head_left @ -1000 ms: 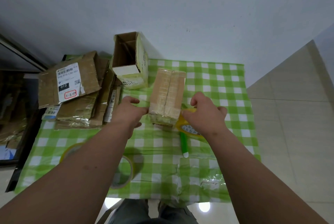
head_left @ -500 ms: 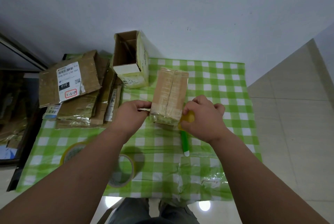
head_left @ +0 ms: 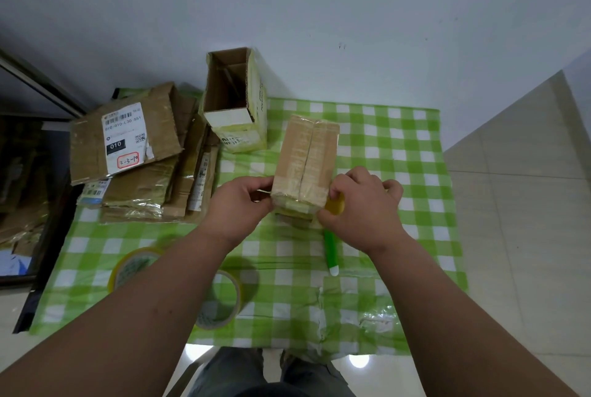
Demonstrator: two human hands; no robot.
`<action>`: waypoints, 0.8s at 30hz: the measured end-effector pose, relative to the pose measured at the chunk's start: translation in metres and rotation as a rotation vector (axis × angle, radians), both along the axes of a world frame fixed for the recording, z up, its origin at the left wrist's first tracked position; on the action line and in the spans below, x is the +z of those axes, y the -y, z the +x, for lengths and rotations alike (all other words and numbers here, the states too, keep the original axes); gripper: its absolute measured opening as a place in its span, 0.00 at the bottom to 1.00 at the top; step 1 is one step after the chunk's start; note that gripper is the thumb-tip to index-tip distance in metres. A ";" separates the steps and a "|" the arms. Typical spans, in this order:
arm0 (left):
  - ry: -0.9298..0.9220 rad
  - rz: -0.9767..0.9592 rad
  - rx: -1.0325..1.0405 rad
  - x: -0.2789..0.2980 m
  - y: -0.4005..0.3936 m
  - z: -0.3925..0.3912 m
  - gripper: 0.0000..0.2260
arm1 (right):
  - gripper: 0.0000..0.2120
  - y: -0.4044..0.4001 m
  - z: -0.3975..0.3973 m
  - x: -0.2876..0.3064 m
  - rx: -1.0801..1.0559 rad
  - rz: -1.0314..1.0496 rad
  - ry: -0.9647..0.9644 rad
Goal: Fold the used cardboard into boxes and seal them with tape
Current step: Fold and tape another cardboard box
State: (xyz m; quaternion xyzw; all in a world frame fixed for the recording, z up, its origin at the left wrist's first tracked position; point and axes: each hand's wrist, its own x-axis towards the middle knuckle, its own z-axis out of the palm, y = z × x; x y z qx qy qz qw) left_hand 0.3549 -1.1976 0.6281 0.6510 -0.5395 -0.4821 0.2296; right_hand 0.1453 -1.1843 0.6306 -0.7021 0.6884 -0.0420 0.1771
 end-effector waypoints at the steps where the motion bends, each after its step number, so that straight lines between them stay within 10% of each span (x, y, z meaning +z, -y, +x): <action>1: 0.019 -0.012 0.008 -0.001 0.000 -0.001 0.13 | 0.15 0.001 0.002 -0.001 -0.009 -0.004 -0.017; 24: 0.189 -0.078 -0.084 -0.004 0.002 0.004 0.15 | 0.19 -0.001 0.007 -0.004 -0.060 0.006 0.057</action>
